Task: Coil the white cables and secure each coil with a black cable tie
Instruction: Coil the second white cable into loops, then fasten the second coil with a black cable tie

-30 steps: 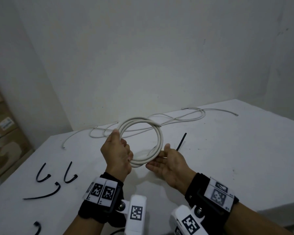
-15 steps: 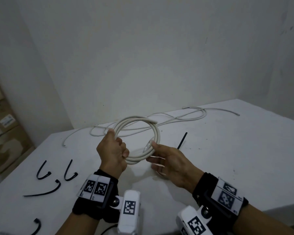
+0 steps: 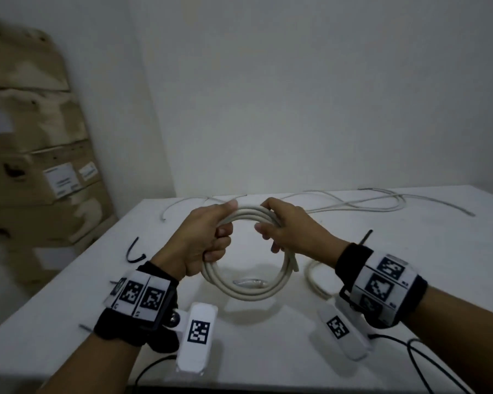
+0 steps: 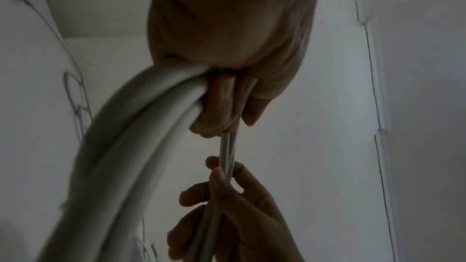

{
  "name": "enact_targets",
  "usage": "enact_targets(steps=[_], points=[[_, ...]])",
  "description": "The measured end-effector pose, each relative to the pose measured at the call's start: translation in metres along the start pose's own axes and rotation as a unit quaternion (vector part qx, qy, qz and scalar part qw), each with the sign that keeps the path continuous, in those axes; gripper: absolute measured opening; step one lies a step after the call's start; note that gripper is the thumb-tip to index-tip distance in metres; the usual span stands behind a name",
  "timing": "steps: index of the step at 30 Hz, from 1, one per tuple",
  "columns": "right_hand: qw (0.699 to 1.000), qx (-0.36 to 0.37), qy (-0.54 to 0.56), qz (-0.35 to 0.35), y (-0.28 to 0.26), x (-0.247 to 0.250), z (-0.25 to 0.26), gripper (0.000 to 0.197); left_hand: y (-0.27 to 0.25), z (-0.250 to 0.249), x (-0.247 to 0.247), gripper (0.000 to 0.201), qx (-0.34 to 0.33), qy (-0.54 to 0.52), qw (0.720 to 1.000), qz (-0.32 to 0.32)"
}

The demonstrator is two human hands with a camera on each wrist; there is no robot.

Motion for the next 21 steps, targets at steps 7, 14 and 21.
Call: enact_targets(steps=[7, 14, 21], points=[[0.982, -0.002, 0.176, 0.071, 0.025, -0.076, 0.031, 0.034, -0.032, -0.002, 0.084, 0.030, 0.046, -0.034, 0.998, -0.025], [0.975, -0.060, 0.149, 0.151, 0.056, -0.153, 0.021, 0.027, -0.073, -0.003, 0.175, 0.027, 0.066, -0.059, 0.992, -0.090], [0.955, -0.057, -0.164, 0.240, 0.087, -0.227, 0.013, 0.044, -0.092, 0.018, 0.208, 0.028, 0.086, -0.089, 0.986, -0.111]])
Point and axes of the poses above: each hand's wrist, its own y-axis towards the middle knuckle, its own x-axis out of the back of the hand, z = x × y, the point moved 10 cm from there along y, towards the middle knuckle
